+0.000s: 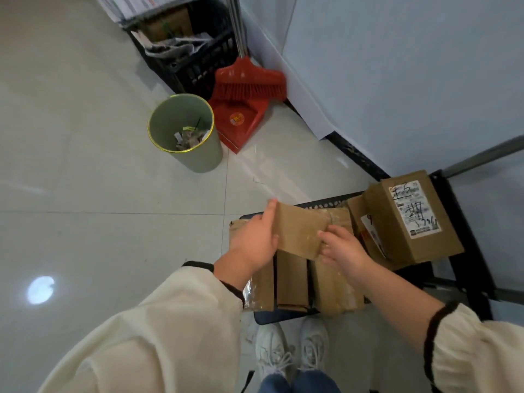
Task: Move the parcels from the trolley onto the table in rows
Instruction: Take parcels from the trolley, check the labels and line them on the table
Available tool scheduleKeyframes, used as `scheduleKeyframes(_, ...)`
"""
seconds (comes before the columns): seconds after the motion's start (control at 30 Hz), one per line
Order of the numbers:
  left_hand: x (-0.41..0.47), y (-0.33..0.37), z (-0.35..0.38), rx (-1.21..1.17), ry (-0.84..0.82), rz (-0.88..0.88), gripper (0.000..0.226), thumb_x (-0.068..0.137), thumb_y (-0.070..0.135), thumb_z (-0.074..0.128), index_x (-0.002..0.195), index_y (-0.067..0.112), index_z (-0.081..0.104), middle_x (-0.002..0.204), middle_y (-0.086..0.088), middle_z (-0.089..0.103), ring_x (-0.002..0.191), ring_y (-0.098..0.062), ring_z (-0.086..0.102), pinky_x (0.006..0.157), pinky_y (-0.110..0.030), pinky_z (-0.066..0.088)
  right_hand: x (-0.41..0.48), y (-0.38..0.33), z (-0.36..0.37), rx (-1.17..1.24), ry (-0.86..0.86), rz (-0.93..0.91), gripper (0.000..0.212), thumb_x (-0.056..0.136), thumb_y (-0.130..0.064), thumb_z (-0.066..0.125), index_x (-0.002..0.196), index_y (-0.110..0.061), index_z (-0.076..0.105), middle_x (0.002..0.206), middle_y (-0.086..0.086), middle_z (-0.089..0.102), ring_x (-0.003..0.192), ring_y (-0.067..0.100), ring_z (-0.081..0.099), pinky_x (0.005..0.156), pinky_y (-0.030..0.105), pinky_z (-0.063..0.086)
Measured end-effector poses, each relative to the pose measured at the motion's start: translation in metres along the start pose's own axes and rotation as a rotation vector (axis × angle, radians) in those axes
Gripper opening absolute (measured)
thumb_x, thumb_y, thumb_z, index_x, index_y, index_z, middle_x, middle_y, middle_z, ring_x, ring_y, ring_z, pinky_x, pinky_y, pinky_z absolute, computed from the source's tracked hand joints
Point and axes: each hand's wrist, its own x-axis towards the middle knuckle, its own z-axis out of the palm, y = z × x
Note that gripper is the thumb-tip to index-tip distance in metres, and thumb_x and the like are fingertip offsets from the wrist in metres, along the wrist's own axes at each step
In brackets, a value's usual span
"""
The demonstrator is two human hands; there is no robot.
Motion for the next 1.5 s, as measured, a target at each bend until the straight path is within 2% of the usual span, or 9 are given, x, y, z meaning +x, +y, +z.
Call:
scheduleKeyframes(0.17, -0.038, 0.031, -0.077, -0.249, 0.202, -0.034, 0.076, 0.090, 0.028, 0.054, 0.149, 0.028, 0.008, 0.125, -0.010, 0.057, 0.102, -0.031, 0.059, 0.083, -0.039, 0.048, -0.080, -0.056, -0.023, 0.016, -0.072, -0.208, 0.020, 0.092, -0.023, 0.054, 0.112, -0.025, 0.055, 0.108, -0.003, 0.064, 0.101, 0.013, 0.062, 0.085, 0.032, 0.050)
scheduleKeyframes(0.33, -0.101, 0.086, -0.178, -0.683, 0.354, 0.019, 0.061, 0.088, 0.023, 0.060, 0.142, 0.035, 0.032, 0.120, 0.001, 0.058, 0.102, -0.020, 0.062, 0.089, -0.035, 0.050, -0.185, -0.134, -0.041, -0.001, -0.103, -0.448, 0.018, 0.090, -0.025, 0.056, 0.105, -0.032, 0.061, 0.105, -0.007, 0.070, 0.099, 0.009, 0.066, 0.084, 0.034, 0.052)
scheduleKeyframes(0.43, -0.149, 0.121, -0.248, -0.941, 0.468, 0.073, 0.044, 0.090, 0.016, 0.060, 0.126, 0.035, 0.046, 0.106, 0.007, 0.058, 0.093, -0.007, 0.060, 0.076, -0.011, 0.047, -0.251, -0.183, -0.047, 0.026, -0.122, -0.576, 0.018, 0.092, -0.022, 0.052, 0.101, -0.030, 0.064, 0.104, -0.008, 0.070, 0.102, 0.009, 0.065, 0.089, 0.033, 0.048)
scheduleKeyframes(0.63, -0.241, 0.170, -0.363, -1.195, 0.631, 0.202, 0.010, 0.092, 0.016, 0.057, 0.092, 0.025, 0.061, 0.091, 0.004, 0.064, 0.068, 0.009, 0.060, 0.053, -0.011, 0.047, -0.359, -0.269, -0.050, 0.207, -0.238, -0.785, 0.021, 0.093, -0.013, 0.048, 0.088, -0.020, 0.067, 0.094, -0.003, 0.071, 0.094, 0.008, 0.067, 0.086, 0.026, 0.054)
scheduleKeyframes(0.93, -0.288, 0.207, -0.408, -1.019, 0.833, 0.307, 0.005, 0.091, 0.025, 0.059, 0.091, 0.029, 0.061, 0.086, 0.024, 0.067, 0.080, 0.009, 0.061, 0.064, -0.009, 0.047, -0.411, -0.309, -0.053, 0.211, -0.262, -0.992, 0.019, 0.086, -0.013, 0.060, 0.081, -0.028, 0.069, 0.089, -0.004, 0.071, 0.087, 0.010, 0.066, 0.079, 0.019, 0.054)
scheduleKeyframes(1.0, -0.291, 0.221, -0.415, -0.939, 0.905, 0.316, 0.008, 0.093, 0.031, 0.054, 0.089, 0.030, 0.061, 0.083, 0.017, 0.067, 0.080, 0.009, 0.059, 0.063, -0.006, 0.043, -0.410, -0.316, -0.055, 0.336, -0.317, -0.931, 0.008, 0.081, -0.018, 0.061, 0.081, -0.022, 0.068, 0.091, 0.002, 0.071, 0.086, 0.013, 0.067, 0.075, 0.021, 0.055)
scheduleKeyframes(1.1, -0.294, 0.250, -0.425, -0.442, 1.085, 0.389, 0.032, 0.095, 0.046, 0.038, 0.103, 0.030, 0.064, 0.098, 0.015, 0.065, 0.087, 0.004, 0.057, 0.069, -0.007, 0.039, -0.402, -0.327, -0.058, 0.618, -0.452, -0.731, 0.017, 0.091, -0.020, 0.049, 0.097, -0.011, 0.061, 0.094, 0.007, 0.072, 0.085, 0.020, 0.070, 0.073, 0.032, 0.059)
scheduleKeyframes(1.23, -0.292, 0.292, -0.425, 0.092, 1.173, 0.474, 0.038, 0.092, 0.043, 0.040, 0.110, 0.020, 0.065, 0.104, 0.002, 0.067, 0.091, -0.016, 0.058, 0.073, -0.028, 0.048, -0.392, -0.326, -0.052, 0.865, -0.503, -0.457, 0.027, 0.095, -0.028, 0.043, 0.101, -0.010, 0.061, 0.087, 0.010, 0.071, 0.076, 0.025, 0.069, 0.066, 0.037, 0.059)
scheduleKeyframes(1.5, -0.271, 0.291, -0.416, 0.109, 1.127, 0.520, 0.028, 0.084, 0.035, 0.052, 0.101, 0.022, 0.069, 0.094, 0.005, 0.069, 0.084, -0.014, 0.061, 0.066, -0.026, 0.053, -0.374, -0.318, -0.050, 0.890, -0.438, -0.418, 0.028, 0.096, -0.030, 0.042, 0.104, -0.009, 0.059, 0.085, 0.011, 0.072, 0.077, 0.027, 0.069, 0.066, 0.037, 0.056)
